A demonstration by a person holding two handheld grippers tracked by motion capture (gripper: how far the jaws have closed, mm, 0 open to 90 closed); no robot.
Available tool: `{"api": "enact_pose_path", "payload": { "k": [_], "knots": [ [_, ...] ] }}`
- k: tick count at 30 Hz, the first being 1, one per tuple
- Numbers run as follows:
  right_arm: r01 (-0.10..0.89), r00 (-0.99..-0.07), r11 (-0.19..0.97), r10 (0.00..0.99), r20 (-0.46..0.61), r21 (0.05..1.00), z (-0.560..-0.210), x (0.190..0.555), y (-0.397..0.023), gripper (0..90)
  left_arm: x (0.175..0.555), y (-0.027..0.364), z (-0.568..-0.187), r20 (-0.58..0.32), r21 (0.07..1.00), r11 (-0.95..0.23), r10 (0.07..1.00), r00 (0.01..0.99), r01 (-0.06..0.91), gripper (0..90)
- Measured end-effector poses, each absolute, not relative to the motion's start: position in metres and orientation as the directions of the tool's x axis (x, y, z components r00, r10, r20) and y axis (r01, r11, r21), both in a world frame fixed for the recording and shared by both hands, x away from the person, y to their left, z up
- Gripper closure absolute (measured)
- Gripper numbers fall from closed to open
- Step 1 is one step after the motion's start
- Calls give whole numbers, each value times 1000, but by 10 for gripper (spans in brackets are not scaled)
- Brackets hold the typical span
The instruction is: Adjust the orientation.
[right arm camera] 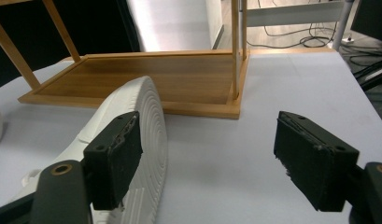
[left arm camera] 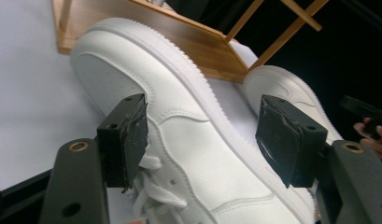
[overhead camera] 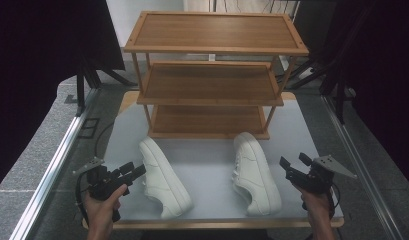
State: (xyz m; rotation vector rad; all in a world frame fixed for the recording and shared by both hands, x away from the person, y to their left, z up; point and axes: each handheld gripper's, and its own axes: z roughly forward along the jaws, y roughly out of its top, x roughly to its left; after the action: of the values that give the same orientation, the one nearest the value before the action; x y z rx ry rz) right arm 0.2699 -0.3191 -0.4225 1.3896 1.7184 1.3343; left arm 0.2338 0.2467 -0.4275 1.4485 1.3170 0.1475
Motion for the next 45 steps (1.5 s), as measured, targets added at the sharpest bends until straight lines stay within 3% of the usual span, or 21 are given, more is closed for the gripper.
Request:
{"api": "enact_pose_path", "payload": {
  "k": [8, 12, 18, 25, 36, 45],
  "knots": [
    [400, -330, -33, 927, 177, 916, -418, 270, -328, 289, 232, 240, -433, -528, 747, 213, 766, 367, 630, 388],
    [401, -324, -79, 920, 222, 913, -418, 268, -330, 299, 224, 242, -433, -515, 751, 204, 776, 364, 629, 481],
    [405, -331, -68, 919, 215, 912, -421, 267, -321, 299, 196, 244, -431, -465, 782, 198, 816, 343, 591, 715],
    [425, -375, -64, 896, 240, 903, -420, 271, -316, 299, 184, 249, -440, -462, 770, 202, 831, 310, 605, 816],
    [435, -364, -61, 900, 238, 898, -423, 269, -315, 302, 162, 224, -473, -425, 719, 58, 825, 372, 693, 844],
    [450, -334, -110, 900, 281, 886, -426, 267, -320, 302, 176, 189, -474, -378, 709, -60, 809, 450, 703, 822]
  ]
}}
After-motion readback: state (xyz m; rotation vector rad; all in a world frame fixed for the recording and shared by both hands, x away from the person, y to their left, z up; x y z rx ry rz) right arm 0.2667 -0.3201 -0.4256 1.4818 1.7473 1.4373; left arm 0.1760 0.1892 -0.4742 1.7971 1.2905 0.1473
